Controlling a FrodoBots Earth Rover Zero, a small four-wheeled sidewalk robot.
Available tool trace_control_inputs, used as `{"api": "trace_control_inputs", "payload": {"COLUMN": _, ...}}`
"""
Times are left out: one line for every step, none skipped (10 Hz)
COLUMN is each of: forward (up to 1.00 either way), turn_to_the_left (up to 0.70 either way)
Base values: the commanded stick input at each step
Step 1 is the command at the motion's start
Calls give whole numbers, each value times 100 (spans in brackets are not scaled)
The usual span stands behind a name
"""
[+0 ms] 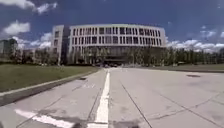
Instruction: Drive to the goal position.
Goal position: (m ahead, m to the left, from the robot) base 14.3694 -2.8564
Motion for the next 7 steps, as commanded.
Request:
{"api": "trace_control_inputs", "payload": {"forward": 70, "turn_to_the_left": 0}}
{"api": "trace_control_inputs", "payload": {"forward": 70, "turn_to_the_left": 0}}
{"api": "trace_control_inputs", "payload": {"forward": 70, "turn_to_the_left": 0}}
{"api": "trace_control_inputs", "payload": {"forward": 70, "turn_to_the_left": 0}}
{"api": "trace_control_inputs", "payload": {"forward": 70, "turn_to_the_left": 0}}
{"api": "trace_control_inputs", "payload": {"forward": 70, "turn_to_the_left": 0}}
{"api": "trace_control_inputs", "payload": {"forward": 70, "turn_to_the_left": 0}}
